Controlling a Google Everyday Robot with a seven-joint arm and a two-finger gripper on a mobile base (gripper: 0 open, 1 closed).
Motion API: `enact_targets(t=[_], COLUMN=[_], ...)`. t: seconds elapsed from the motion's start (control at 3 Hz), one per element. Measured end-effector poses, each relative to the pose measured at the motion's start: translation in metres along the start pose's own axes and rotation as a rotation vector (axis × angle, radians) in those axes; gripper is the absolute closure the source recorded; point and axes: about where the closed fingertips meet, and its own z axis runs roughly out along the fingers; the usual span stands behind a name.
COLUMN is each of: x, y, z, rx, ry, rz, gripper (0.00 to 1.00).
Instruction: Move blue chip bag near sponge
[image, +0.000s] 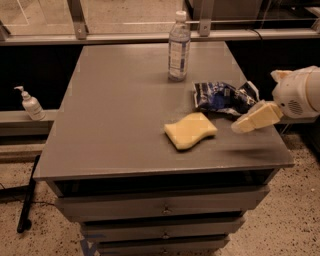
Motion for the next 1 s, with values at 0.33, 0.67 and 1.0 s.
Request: enact_targets(t=[0.33,0.67,1.0], x=[0.016,0.035,0.055], y=[0.008,0.024,0.025], z=[-0.033,-0.083,-0.121], rx=[-0.037,-0.083,-0.038], ry=[-0.093,-0.227,-0.26], rz=[0.024,0.036,0.029], gripper=[0.0,0.0,0.0])
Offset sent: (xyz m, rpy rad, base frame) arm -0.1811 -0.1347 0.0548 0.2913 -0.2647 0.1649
